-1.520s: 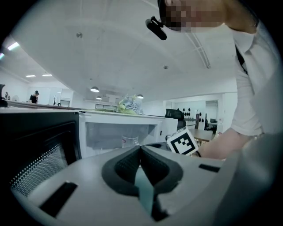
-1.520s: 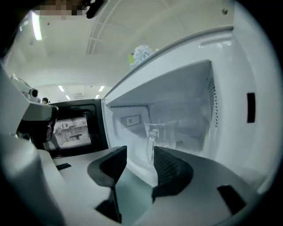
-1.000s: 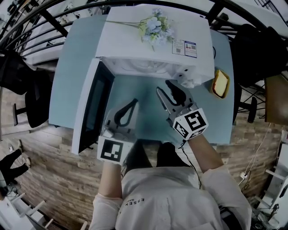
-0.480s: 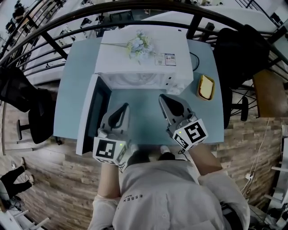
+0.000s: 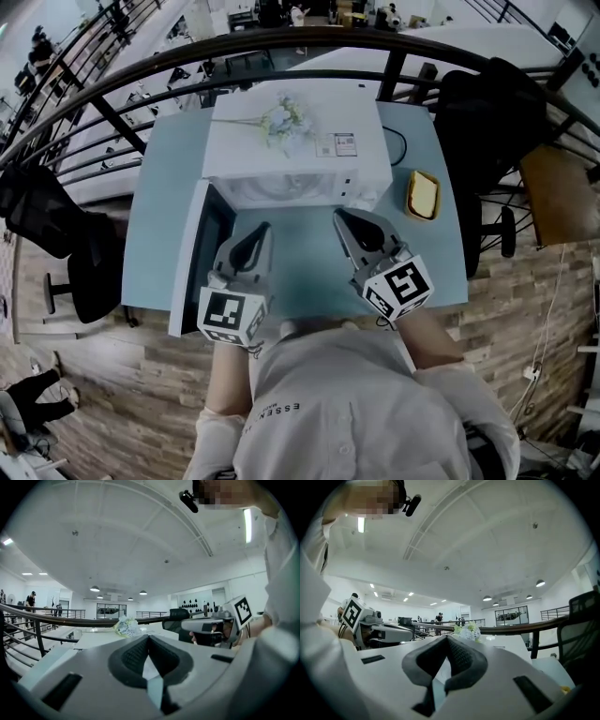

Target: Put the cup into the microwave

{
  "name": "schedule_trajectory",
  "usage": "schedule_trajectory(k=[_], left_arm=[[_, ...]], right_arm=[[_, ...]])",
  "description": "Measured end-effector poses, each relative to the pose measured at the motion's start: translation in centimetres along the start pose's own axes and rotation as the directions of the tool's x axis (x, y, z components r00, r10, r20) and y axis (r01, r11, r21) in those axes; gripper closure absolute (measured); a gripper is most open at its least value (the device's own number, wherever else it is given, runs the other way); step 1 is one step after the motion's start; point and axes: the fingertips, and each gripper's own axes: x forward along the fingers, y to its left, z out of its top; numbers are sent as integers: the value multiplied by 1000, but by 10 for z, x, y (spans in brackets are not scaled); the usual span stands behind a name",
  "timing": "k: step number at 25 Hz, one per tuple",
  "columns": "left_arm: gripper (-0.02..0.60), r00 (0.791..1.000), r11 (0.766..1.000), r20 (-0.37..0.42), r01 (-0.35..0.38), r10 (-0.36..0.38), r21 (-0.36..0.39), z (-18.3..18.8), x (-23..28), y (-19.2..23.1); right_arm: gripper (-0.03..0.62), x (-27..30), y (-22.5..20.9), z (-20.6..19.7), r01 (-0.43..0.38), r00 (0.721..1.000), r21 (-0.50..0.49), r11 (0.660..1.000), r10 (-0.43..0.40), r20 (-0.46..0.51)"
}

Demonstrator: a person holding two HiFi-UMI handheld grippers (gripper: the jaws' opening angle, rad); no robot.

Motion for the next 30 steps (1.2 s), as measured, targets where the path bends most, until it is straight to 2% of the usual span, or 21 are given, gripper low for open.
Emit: schedule_trajectory(k=[30], left_arm=[[580, 1000, 1000, -4, -5, 5, 6, 11, 12, 10]], right_arm=[[580, 11, -2, 6, -26, 1000, 8, 1000, 26, 8]])
